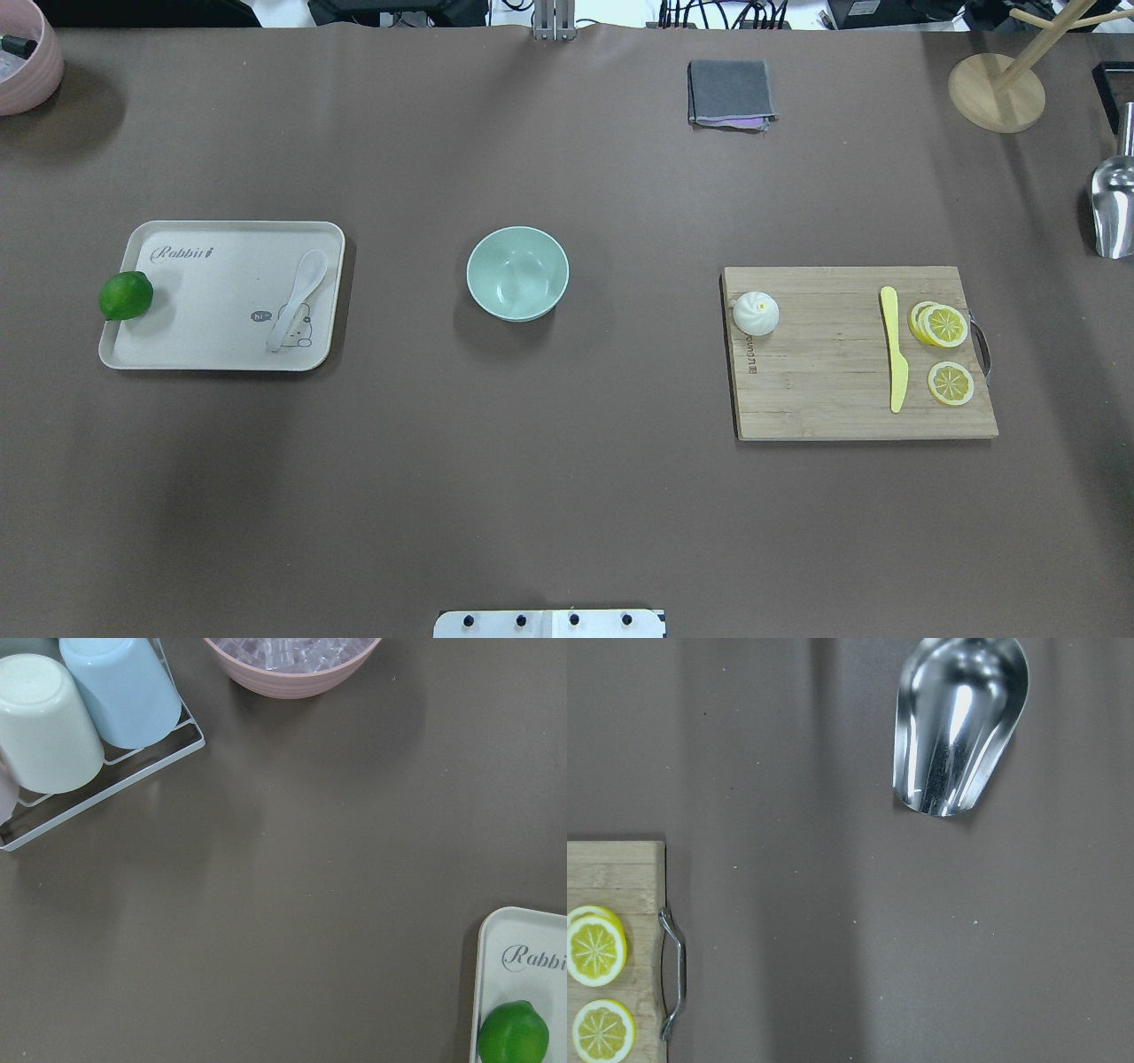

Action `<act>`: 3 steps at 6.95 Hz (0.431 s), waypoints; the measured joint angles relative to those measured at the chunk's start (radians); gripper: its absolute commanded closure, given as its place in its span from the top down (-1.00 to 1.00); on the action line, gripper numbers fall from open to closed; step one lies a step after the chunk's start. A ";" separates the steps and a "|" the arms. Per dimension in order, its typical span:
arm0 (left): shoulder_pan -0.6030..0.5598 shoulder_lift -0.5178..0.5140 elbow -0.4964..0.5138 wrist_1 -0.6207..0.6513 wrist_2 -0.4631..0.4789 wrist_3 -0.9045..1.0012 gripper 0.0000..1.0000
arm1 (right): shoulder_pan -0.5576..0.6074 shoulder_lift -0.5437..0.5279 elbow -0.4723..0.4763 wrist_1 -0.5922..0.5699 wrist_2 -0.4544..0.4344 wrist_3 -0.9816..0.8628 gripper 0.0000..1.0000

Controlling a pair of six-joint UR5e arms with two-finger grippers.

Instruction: Put spoon and bun in bowl

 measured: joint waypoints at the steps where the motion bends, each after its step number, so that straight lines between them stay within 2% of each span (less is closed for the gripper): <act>1: 0.063 -0.018 -0.028 -0.032 0.024 -0.079 0.96 | -0.001 0.001 0.000 0.000 0.000 0.000 1.00; 3: 0.224 -0.087 -0.107 -0.059 0.103 -0.253 0.96 | -0.005 0.002 0.000 0.000 0.001 0.001 1.00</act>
